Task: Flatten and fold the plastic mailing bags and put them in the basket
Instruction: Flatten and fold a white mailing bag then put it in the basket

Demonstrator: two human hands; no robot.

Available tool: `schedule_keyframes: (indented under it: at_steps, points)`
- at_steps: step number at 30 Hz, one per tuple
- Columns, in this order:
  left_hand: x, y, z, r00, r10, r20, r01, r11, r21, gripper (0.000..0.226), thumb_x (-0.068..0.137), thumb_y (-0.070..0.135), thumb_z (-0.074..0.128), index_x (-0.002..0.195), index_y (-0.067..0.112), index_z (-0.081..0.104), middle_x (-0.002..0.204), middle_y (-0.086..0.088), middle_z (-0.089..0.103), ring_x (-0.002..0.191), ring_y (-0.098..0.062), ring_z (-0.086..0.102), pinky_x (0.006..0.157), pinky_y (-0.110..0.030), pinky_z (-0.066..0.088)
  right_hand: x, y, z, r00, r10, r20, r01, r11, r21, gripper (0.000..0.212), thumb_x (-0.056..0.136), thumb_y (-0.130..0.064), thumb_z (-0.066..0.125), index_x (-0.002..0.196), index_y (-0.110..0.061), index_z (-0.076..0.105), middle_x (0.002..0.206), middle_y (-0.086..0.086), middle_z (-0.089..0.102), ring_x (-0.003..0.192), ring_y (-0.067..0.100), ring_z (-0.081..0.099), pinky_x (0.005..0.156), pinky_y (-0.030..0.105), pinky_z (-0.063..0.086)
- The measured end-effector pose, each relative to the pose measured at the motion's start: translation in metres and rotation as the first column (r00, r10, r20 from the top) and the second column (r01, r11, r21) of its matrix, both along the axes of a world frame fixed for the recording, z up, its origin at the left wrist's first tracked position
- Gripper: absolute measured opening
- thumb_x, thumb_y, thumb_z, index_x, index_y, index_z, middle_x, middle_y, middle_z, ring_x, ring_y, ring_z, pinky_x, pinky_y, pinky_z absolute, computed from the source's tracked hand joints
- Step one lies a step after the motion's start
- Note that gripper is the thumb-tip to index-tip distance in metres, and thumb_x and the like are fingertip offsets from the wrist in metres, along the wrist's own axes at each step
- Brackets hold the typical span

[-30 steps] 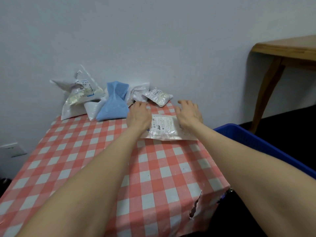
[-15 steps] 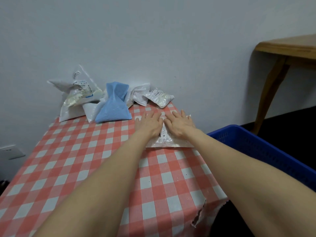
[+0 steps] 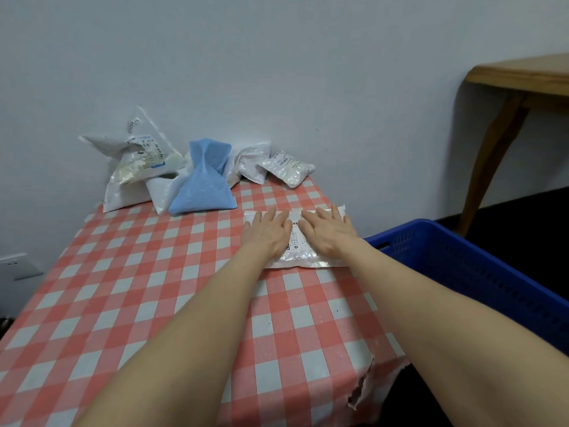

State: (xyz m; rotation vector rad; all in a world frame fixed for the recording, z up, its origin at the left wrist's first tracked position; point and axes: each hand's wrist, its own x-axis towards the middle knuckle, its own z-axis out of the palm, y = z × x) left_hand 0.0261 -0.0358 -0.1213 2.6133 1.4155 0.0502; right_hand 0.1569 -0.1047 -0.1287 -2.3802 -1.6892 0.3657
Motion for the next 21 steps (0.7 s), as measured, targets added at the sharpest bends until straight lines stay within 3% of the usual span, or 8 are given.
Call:
schedule_keyframes:
  at_steps: [21]
  points:
    - [-0.001,0.000,-0.018,0.995,0.019,0.101,-0.016,0.999,-0.032,0.052,0.102,0.040,0.014,0.153,0.030,0.011,0.161,0.000,0.006,0.148,-0.026,0.001,0.119,-0.048,0.006,0.000,-0.001,-0.006,0.999,-0.005,-0.037,0.005,1.000,-0.002,0.058,0.100,-0.052,0.014,0.154,-0.032,0.010,0.163,0.002,0.003,0.149,0.026,-0.010,0.120,0.049,-0.003]
